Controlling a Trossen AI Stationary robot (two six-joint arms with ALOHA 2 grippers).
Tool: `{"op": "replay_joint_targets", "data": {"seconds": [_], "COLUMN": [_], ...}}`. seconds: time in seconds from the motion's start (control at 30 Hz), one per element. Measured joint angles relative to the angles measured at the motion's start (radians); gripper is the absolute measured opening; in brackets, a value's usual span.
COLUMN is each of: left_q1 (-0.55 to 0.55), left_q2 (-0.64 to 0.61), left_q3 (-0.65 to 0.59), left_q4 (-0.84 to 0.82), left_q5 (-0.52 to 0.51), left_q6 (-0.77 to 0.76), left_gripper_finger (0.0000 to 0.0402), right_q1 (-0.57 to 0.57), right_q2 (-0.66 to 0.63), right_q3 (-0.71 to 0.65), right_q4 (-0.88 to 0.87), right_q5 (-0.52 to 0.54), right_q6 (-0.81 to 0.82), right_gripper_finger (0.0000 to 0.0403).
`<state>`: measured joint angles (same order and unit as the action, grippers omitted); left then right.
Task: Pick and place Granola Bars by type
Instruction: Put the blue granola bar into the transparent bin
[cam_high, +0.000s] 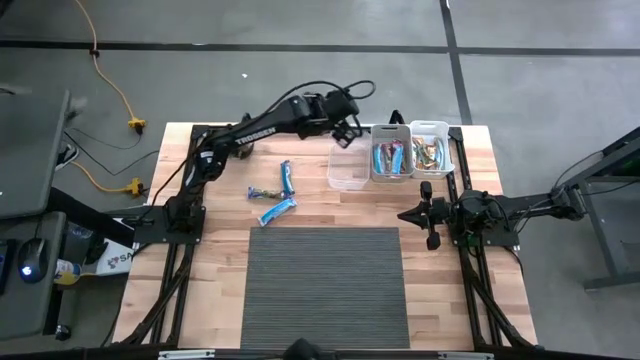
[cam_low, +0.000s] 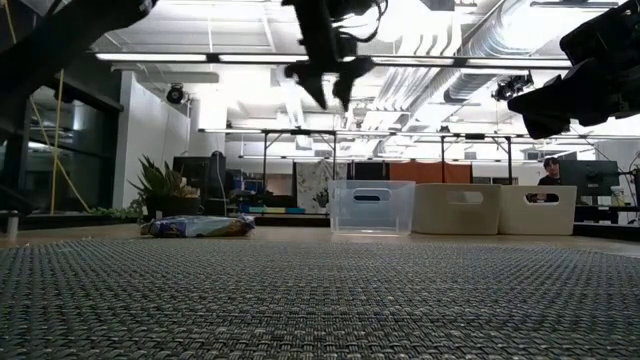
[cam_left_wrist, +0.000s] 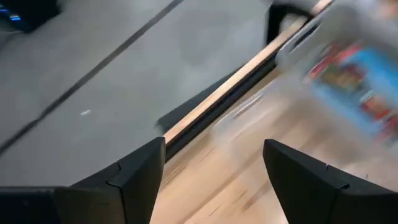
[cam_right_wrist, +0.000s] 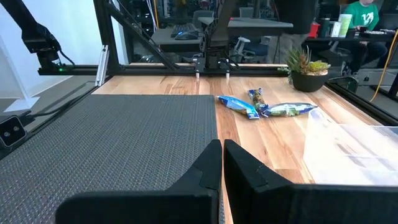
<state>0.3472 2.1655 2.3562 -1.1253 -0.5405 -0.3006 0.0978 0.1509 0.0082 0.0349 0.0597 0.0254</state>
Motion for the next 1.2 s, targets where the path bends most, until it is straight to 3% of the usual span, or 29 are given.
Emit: {"op": "replay_joint_targets", "data": {"seconds": [0.2,0.37,0.63,1.0,1.2], "left_q1": [0.003,0.029,0.112,0.246,0.343], "left_q2": [-0.006,-0.005,-0.05,-0.283,-0.474], "left_q3": [0.0,-0.012,-0.013,-0.018,-0.169], "left_q4": [-0.289,-0.444,-0.446,-0.444,-0.444], "left_q5": [-0.035,-0.035,0.069,0.208,0.266], "left_q6": [0.077,-0.064,-0.117,-0.062,-0.06], "left_gripper_finger": [0.0269,0.0269,0.0268,0.0268,0.0268], "right_q1": [0.0,0.0,0.0,0.0,0.0], "right_q2": [0.0,0.0,0.0,0.0,0.0], "right_q3": [0.0,0.0,0.0,0.0,0.0], "right_q4": [0.0,0.0,0.0,0.0,0.0], "right_q5": [0.0,0.0,0.0,0.0,0.0], "right_q6": [0.0,0.0,0.0,0.0,0.0], "right_gripper_finger": [0.0,0.0,0.0,0.0,0.0]}}
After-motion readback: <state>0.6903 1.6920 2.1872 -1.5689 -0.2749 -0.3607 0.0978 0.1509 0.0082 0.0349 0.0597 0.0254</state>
